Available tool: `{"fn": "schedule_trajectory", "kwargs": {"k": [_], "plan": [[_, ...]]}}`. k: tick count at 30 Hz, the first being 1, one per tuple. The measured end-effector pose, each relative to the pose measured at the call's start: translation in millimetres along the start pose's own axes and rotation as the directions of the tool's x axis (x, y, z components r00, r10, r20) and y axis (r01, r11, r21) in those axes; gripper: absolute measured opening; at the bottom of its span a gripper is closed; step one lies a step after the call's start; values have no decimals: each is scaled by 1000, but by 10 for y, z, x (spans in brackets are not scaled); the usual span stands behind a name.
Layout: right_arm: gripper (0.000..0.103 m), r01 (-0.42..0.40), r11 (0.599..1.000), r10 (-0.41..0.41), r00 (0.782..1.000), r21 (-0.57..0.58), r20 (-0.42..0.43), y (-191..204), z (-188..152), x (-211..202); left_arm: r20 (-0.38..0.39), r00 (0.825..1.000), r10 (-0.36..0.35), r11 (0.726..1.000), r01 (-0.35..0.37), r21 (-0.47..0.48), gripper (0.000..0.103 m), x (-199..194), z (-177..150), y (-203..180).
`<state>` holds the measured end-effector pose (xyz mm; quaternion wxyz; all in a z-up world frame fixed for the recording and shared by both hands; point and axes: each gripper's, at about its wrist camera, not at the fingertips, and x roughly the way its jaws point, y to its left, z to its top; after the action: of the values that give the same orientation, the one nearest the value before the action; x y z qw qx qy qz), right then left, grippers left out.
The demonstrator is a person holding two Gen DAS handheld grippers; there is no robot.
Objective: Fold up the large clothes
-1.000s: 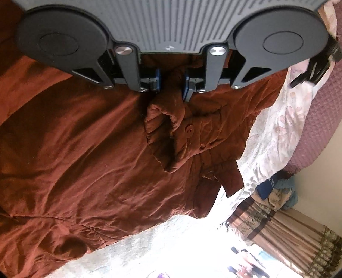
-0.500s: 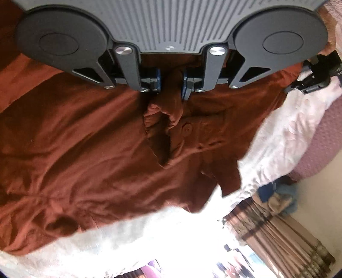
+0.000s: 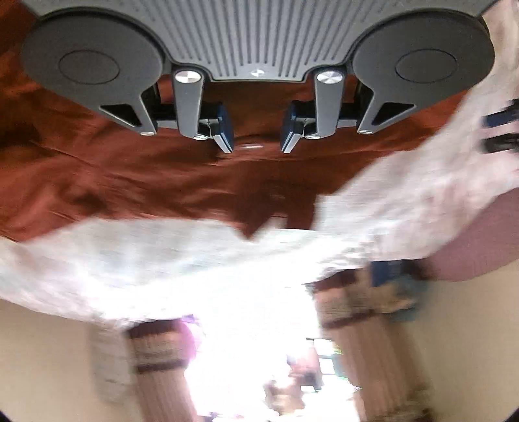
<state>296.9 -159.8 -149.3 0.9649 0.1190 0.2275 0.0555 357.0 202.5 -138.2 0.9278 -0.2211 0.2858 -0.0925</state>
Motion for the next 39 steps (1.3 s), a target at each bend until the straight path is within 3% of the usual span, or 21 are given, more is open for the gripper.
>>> {"fn": "schedule_trajectory", "kwargs": {"k": [4,6,7,8,10,13,15,18,23,27,30,33,36,39], "plan": [[41,-15,1000,13,990,-14,-138,79,-83,257,-112,984,135,991,-132,36,72,281,-229,19],[40,33,999,-37,977,-22,-210,20,-153,414,-145,961,236,971,-225,83,74,412,-360,101],[37,47,999,-51,968,-22,-246,-19,-200,492,-185,939,290,956,-274,106,84,545,-395,217],[33,43,999,-43,960,-5,-277,-59,-254,547,-222,930,294,955,-280,93,85,583,-481,296],[33,22,999,-14,960,26,-281,-147,-299,552,-214,946,244,967,-254,-16,86,544,-538,448],[33,-20,995,44,963,93,-265,-268,-148,356,-202,949,243,962,-263,-78,83,403,-459,366],[46,-45,988,75,975,149,-208,-447,-39,122,-172,954,244,965,-256,-54,82,275,-397,198],[51,-41,967,73,990,250,-121,-1011,86,-298,-107,966,236,972,-237,5,82,49,-332,-29],[53,104,896,-102,994,431,-26,-2416,153,-963,-61,979,194,980,-192,45,82,-260,-394,-454],[55,233,802,-286,958,549,11,-3458,162,-1351,-73,977,202,976,-195,92,83,-303,-550,-744],[55,252,708,-357,934,660,27,-4037,148,-1467,-82,973,214,974,-206,99,83,-210,-673,-840],[55,258,624,-400,916,737,18,-4433,114,-1441,-97,971,220,974,-213,78,83,-56,-737,-849],[55,272,600,-417,909,753,4,-4648,110,-1309,-110,957,267,963,-261,70,83,103,-760,-837],[55,258,582,-416,910,771,9,-4816,101,-1201,-114,956,270,963,-266,54,83,162,-772,-844]]}}
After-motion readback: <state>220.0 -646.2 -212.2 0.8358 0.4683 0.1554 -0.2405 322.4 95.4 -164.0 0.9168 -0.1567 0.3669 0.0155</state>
